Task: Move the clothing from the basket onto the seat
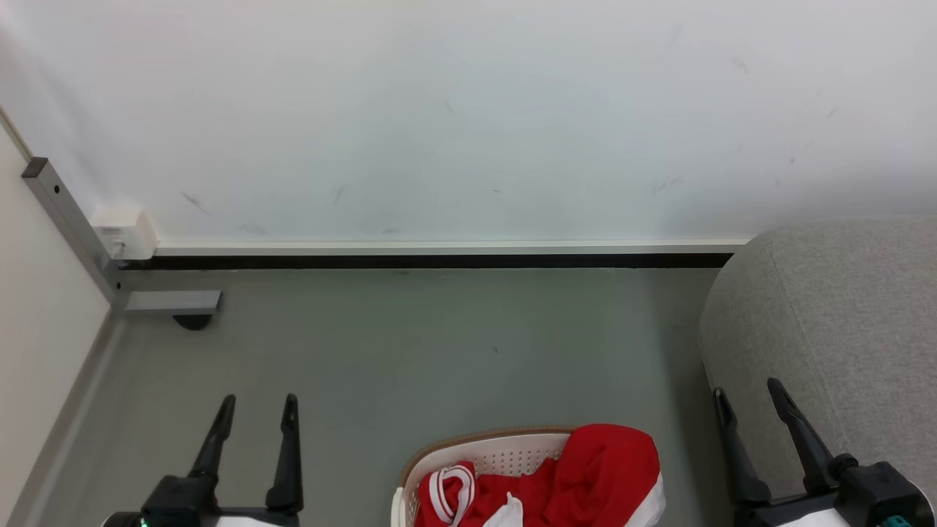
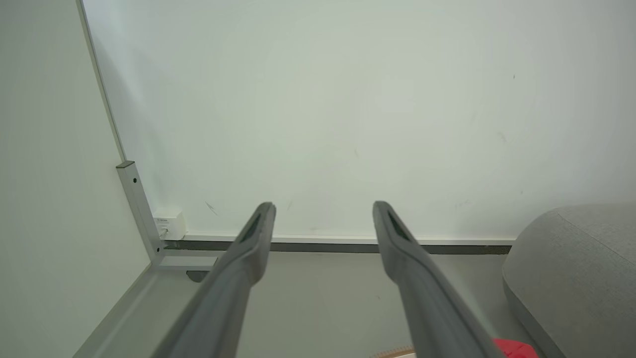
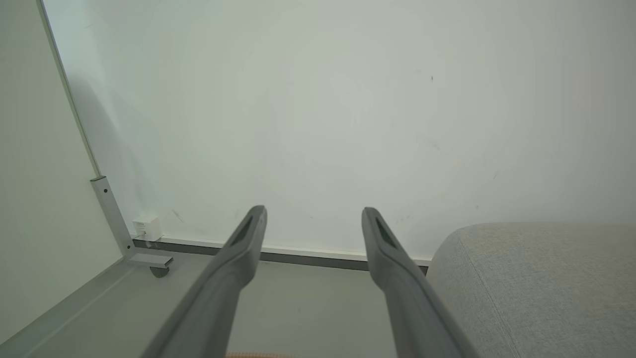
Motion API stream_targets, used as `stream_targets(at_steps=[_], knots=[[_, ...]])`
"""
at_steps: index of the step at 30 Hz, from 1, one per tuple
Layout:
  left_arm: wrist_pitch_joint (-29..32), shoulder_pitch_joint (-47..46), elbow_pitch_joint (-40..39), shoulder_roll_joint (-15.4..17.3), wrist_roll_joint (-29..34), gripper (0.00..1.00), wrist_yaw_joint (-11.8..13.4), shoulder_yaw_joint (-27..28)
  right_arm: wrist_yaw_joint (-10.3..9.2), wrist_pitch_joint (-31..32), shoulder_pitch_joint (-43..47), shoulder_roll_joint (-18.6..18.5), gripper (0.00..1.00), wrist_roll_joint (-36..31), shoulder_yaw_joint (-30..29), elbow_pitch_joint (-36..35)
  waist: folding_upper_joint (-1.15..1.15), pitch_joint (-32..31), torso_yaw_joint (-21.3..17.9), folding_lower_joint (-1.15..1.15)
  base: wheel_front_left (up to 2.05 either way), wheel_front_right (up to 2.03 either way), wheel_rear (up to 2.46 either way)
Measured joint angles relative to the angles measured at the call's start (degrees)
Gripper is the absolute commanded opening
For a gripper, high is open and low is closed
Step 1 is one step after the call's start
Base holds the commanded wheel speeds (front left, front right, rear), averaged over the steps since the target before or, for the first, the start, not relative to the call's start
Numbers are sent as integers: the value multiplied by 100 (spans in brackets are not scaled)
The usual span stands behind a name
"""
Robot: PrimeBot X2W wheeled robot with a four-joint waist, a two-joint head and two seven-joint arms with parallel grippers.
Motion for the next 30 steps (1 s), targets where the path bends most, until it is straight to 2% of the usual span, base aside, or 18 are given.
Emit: stream_targets(at_steps=[9, 22, 30], knots=[[-93, 2, -25, -22, 371, 100, -9, -1, 0, -86, 1, -9, 100, -258, 53, -35, 0, 5, -20, 0, 0, 0, 0], [-93, 2, -38, -57, 372, 100, -19, 36, 0, -86, 1, -9, 100, -222, 62, -53, 0, 39, -50, 0, 0, 0, 0], [-94, -75, -2, -102, 345, 100, -87, -36, 0, -87, -25, -27, 100, -192, 67, -111, 0, 151, -201, 0, 0, 0, 0]])
